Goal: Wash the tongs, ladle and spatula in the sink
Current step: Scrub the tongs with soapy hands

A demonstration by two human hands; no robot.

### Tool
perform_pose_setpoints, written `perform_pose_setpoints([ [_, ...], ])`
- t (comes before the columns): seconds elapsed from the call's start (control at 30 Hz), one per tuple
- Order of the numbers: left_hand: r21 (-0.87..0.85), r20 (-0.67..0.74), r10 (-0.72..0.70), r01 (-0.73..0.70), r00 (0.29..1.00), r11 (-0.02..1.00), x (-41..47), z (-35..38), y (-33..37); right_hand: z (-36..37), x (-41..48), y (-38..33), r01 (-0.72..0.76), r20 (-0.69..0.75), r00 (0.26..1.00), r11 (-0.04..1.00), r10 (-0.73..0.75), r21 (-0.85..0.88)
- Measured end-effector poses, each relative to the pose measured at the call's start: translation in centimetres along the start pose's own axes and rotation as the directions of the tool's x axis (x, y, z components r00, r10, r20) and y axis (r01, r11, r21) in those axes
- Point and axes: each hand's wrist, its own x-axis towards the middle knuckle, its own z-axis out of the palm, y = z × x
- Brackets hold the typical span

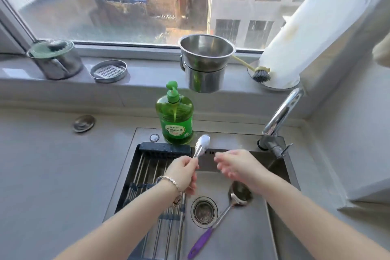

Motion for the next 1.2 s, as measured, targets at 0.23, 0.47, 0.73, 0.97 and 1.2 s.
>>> perform_pose_setpoints([
  [0.23,-0.217,-0.021,-0.202,0.193,0.979,0.957,2.4,-3.2,0.9,3.5,7.7,-10.2,-0.025,0.003,1.0,0.998,0.024,0.062],
  [0.47,-0.286,0.088,-0.211,0.228,0.974,0.931,4.5,-4.0,0.0,7.7,12.9,-15.1,-0.154,0.115,0.983,0.985,0.144,0.076],
  [0.73,-0.305,0.077,-0.187,0.201,0.979,0.931,6.1,-4.9,-0.8,8.4,14.2,-15.1,-0.262,0.219,0.953,0.934,0.21,0.243],
  [0.97,-0.294,0.09,-0.167,0.187,0.982,0.937,6.3,-5.4,-0.9,8.8,14.5,-15.4,-0.281,0.247,0.947,0.903,0.206,0.324],
  [1.2,-0.285,0.066,-0.213,0.223,0.975,0.932,6.0,-5.4,-1.0,9.2,14.8,-14.8,-0.313,0.267,0.938,0.874,0.222,0.371],
])
